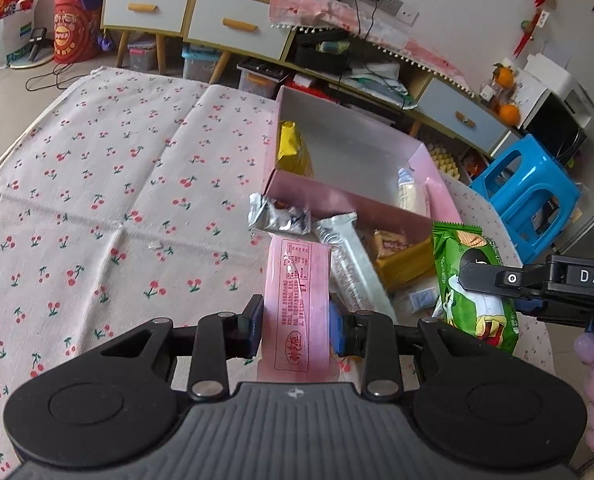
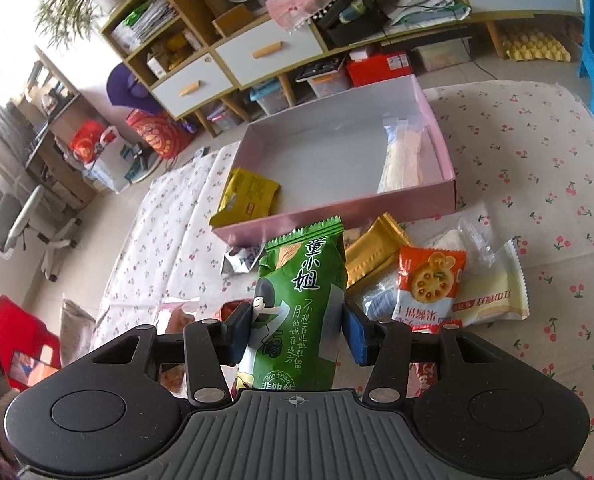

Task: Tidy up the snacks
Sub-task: 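Lower the pink bar and green packet into the pink box, open both tools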

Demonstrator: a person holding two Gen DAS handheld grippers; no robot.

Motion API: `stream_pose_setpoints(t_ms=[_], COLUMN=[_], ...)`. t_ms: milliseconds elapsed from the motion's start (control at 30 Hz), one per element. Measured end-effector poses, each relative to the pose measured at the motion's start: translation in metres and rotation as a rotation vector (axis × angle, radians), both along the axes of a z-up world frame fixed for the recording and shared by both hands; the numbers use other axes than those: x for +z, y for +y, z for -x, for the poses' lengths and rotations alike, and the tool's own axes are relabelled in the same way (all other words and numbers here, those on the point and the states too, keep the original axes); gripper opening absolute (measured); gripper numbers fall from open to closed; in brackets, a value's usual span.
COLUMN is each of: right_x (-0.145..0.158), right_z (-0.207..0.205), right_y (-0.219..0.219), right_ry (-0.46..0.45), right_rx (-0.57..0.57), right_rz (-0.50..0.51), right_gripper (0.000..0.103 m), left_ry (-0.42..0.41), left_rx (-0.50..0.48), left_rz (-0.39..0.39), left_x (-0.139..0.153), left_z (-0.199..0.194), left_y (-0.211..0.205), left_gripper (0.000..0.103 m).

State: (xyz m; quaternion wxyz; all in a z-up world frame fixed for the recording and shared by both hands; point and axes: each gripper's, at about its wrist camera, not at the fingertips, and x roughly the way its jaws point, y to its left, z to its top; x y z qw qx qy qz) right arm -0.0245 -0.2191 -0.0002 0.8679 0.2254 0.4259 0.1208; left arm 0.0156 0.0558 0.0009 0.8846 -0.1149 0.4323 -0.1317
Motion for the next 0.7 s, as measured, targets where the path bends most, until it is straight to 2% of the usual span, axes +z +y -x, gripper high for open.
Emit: stream_pose_setpoints(t_ms=[200, 400, 700], right_x=[0.006, 0.012, -0.004], right_z=[-0.012, -0.038, -0.076], right_y=[-0.016, -0.034, -0.059], right_ry=[0.004, -0.061, -0.080], right_rx=[-0.039, -0.080, -0.175], right_rz=[-0.069, -0.064, -0.137], right_gripper=[0.048, 0.048, 0.048], left_ry=[-0.006, -0.025, -0.064], left_rx=[0.009, 0.034, -0.029], left_rz=[0.003, 0.010, 0.019], left_x=[-0.002, 0.004, 0.016], left_z=[-0.010, -0.023, -0.072], left_y=[-0.005, -0.016, -0.048], left_gripper=[0.030, 0.030, 0.030])
